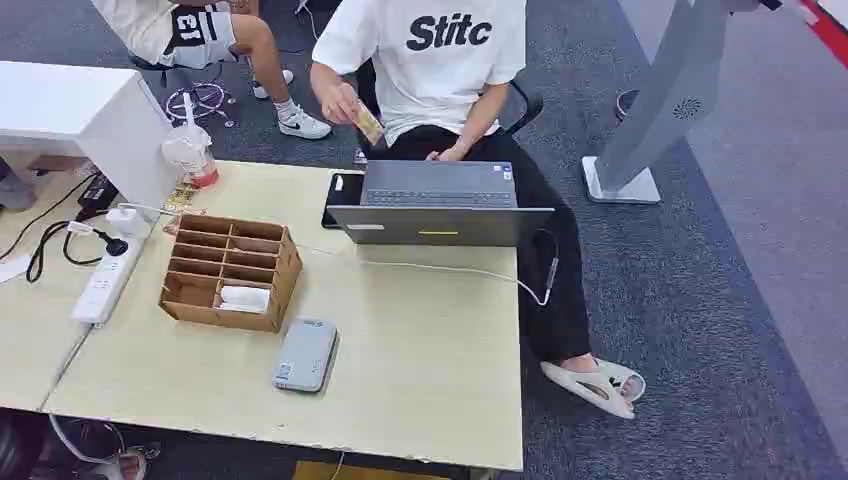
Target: Pass the card to the sensor for recognition and then transmit it.
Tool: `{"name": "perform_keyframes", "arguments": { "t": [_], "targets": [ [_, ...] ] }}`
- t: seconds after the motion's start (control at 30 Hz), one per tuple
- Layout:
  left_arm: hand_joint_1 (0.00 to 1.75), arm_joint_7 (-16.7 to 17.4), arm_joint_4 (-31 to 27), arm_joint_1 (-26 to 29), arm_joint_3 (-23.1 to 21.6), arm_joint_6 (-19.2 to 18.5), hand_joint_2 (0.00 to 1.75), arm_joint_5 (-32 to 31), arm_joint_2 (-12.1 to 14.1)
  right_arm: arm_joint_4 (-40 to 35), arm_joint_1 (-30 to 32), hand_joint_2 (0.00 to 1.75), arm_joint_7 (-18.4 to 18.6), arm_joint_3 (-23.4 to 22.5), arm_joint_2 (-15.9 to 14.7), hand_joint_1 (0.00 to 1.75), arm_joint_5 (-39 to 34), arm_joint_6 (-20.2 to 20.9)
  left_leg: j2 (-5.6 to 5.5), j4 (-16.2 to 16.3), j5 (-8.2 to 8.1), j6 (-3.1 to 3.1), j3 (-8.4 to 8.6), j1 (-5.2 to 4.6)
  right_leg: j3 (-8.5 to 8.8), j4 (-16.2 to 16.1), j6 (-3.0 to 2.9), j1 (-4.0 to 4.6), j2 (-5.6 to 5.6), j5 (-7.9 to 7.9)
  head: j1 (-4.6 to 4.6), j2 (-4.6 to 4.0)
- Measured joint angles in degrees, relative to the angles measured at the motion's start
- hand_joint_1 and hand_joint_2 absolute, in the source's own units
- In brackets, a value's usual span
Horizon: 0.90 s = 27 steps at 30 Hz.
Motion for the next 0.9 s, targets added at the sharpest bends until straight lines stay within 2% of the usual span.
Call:
{"name": "perform_keyframes", "arguments": {
  "t": [0.23,0.4,0.67,0.9],
  "targets": [
    [0.0,-0.98,-13.9,2.99,-6.27,-5.7,1.75,0.07,0.76,0.2,-0.1,1.75,1.2,-0.81,0.02,0.0,1.48,-0.04,0.0,0.0,0.0,0.0,0.02,0.0,-0.01,0.0,0.0,0.0,0.01,0.0,-0.02,0.0],
    [0.0,-0.53,-21.36,2.11,-12.22,-9.99,1.75,-0.54,4.05,0.28,-0.22,1.75,2.67,-1.03,0.02,0.0,3.43,0.0,0.01,0.0,0.02,-0.02,0.09,0.0,-0.06,0.0,-0.01,0.0,0.01,0.0,-0.02,0.0],
    [0.0,4.4,-23.35,-4.48,-22.33,-12.57,1.75,-7.48,9.31,0.5,-0.45,1.75,5.42,-0.98,0.04,0.0,7.37,0.98,0.03,0.0,0.09,-0.05,0.11,-0.01,0.01,0.01,-0.02,-0.01,0.08,0.11,-0.02,0.0],
    [0.0,9.57,-21.02,-11.51,-30.41,-13.21,1.75,-14.68,12.69,0.74,-0.73,1.75,7.95,-0.37,0.17,0.0,10.57,1.35,0.04,0.02,0.09,-0.05,0.1,-0.01,-0.01,0.01,-0.07,0.0,0.11,0.16,-0.02,0.0]
  ]
}}
